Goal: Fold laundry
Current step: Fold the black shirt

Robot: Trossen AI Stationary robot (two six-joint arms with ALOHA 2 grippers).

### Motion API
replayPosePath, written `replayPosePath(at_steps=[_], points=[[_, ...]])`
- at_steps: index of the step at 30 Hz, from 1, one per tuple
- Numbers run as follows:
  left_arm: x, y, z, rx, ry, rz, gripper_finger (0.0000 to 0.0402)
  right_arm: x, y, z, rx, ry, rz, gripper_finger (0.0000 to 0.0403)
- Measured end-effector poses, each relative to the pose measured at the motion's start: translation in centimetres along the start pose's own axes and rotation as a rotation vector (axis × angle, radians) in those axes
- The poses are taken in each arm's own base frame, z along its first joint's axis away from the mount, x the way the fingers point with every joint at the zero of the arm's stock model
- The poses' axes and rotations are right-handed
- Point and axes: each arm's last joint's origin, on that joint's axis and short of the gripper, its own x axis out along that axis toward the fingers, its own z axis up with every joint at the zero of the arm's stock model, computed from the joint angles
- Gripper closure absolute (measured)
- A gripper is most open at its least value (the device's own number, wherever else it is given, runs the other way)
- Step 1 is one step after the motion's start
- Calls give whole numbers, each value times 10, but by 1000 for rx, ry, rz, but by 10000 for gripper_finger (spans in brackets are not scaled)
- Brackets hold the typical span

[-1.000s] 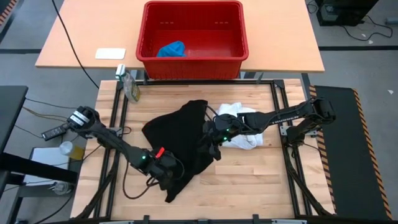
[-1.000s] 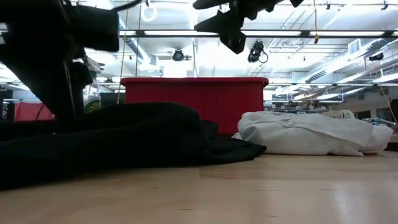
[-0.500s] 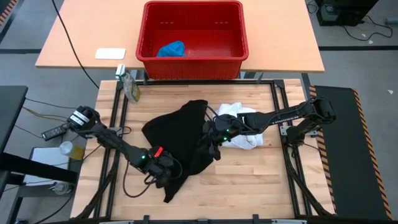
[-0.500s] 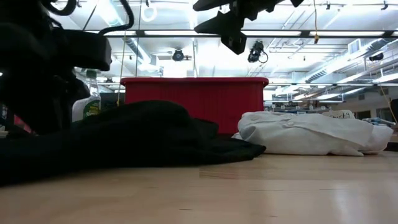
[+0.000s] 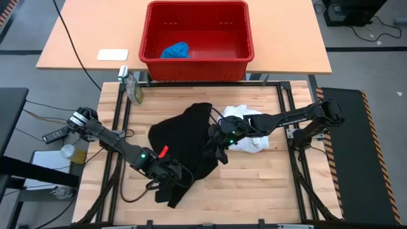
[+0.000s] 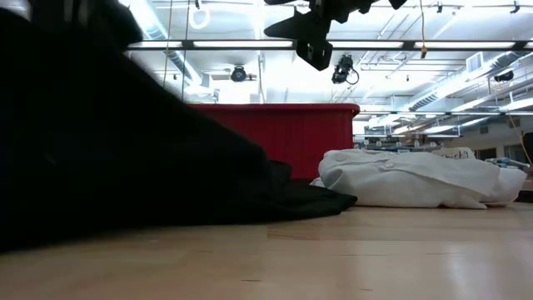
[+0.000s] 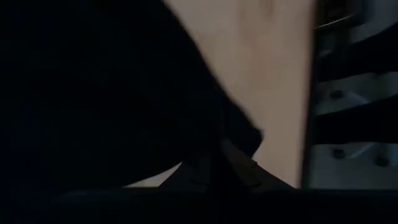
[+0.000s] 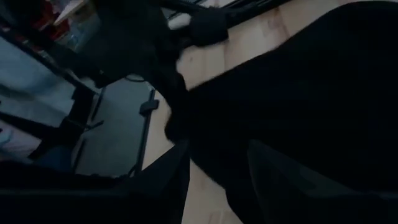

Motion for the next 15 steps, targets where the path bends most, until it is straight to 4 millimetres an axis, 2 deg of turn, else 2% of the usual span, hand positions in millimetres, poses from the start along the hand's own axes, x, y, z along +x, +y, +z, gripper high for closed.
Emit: replayPosePath(at_steps=[3,6,11,15], points=[[-22,-10,11,3,-63,-56,387,0,1,-1,-10,26,38,234],[-41,-7,11,-64,-36,-16,386,-3,3,-2,-28,79,125,234],[-79,6,9,-230,-117,177,386,-5,10,-11,-82,184,231,234],[-107,21,8,-378,-262,344,386,3,-7,-33,-72,289,187,234]])
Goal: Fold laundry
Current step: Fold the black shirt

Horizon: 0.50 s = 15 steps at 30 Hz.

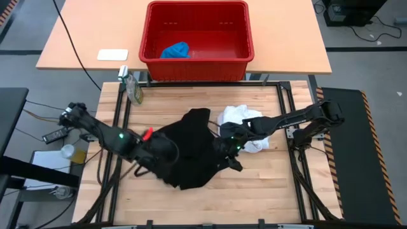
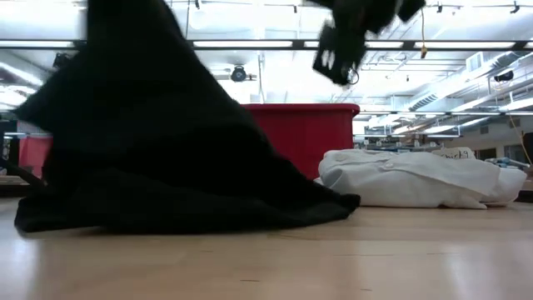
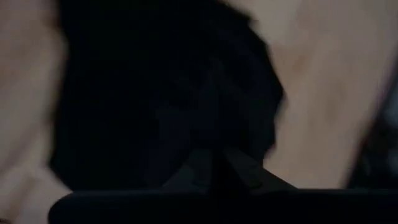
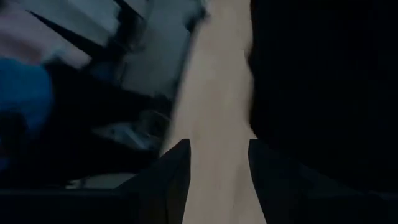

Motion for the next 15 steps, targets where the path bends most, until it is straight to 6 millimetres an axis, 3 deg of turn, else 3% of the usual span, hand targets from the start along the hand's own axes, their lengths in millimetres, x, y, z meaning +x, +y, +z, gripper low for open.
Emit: replayPosePath(at_steps=[5,15], points=[[-22,24,17,-159,-196,71,386,12,-24,-12,-6,-67,-194,234],[-47,63,43,-351,-425,81,386,12,-20,8,2,-272,-170,236]])
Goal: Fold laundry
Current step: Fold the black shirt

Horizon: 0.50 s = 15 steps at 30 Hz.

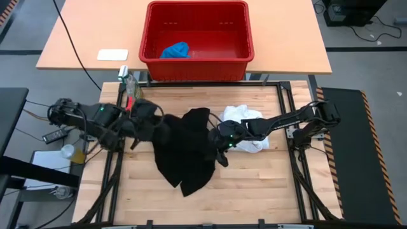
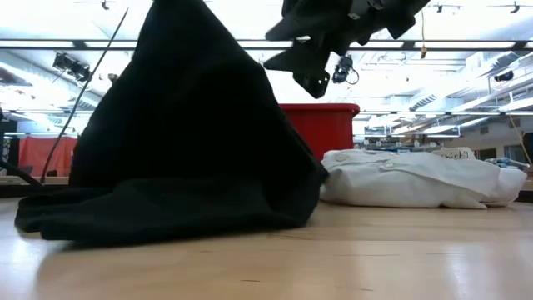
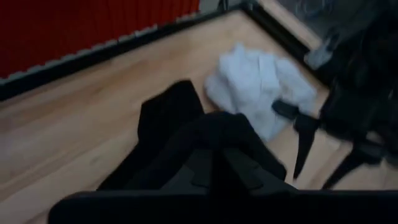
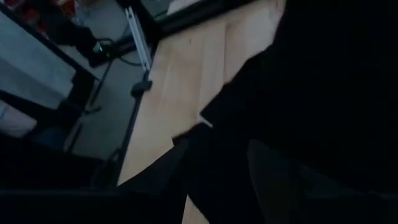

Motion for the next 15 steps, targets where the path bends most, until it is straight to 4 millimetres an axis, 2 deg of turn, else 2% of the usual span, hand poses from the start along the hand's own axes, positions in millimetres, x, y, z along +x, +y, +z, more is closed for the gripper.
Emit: replayPosePath(at_steps=[5,10,13,15], points=[[-1,4,14,15,-66,-24,386,6,-7,0,-16,-25,-47,236],[2,4,20,-9,-85,-36,386,36,-37,-10,49,-28,-86,236],[2,2,21,-24,-93,-53,386,50,-46,-5,98,-65,-98,236],[0,-1,21,-36,-81,-97,386,54,-51,-3,145,-101,-168,236]])
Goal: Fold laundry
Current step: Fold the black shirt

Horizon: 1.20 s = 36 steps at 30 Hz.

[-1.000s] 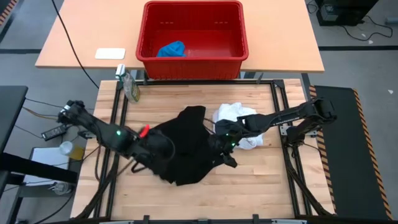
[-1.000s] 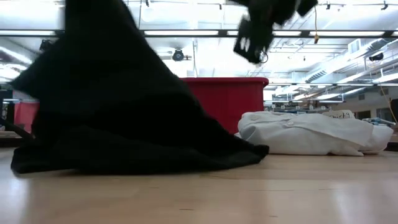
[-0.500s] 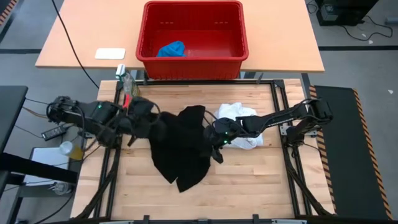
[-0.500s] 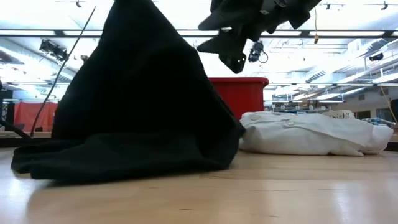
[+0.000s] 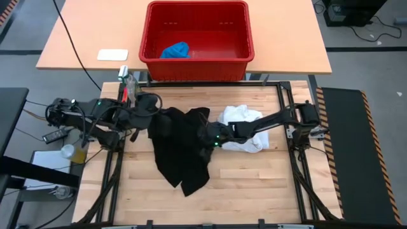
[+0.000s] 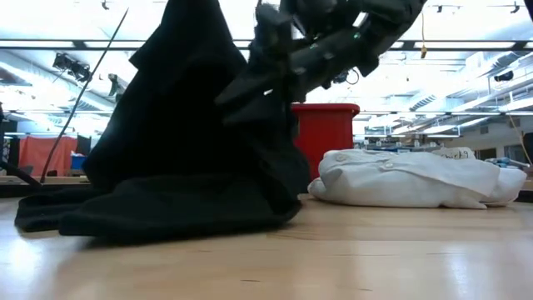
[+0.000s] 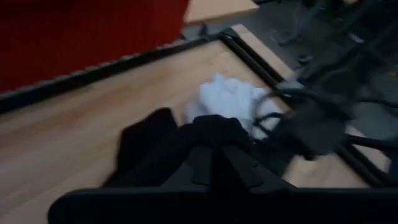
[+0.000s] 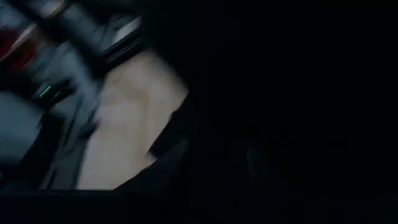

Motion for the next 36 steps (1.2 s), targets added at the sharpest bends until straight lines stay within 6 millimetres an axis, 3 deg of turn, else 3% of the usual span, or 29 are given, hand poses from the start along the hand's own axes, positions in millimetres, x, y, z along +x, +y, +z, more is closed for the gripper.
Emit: replayPosePath(at_steps=[4,8,12,16,19,24,26,29,36], points=[[-4,-13,-10,17,77,-109,386,6,-18,11,102,-172,-153,236],[-1,-30,-39,158,193,-129,386,2,-28,27,137,-329,-231,236],[12,-53,-76,343,272,-116,386,0,-37,24,69,-165,-126,236],[32,-76,-123,501,351,-69,386,-4,-35,5,51,109,-46,236],[47,-89,-160,584,439,-58,386,-11,-27,-8,20,274,-19,236],[67,-107,-208,621,533,-97,383,-35,-5,-11,-62,425,134,236],[70,-108,-214,596,556,-91,374,-49,1,-9,-52,458,159,236],[70,-107,-206,554,548,-89,341,-69,8,-3,-48,472,162,236],[59,-97,-178,667,552,-136,216,-100,20,5,-106,447,101,236]])
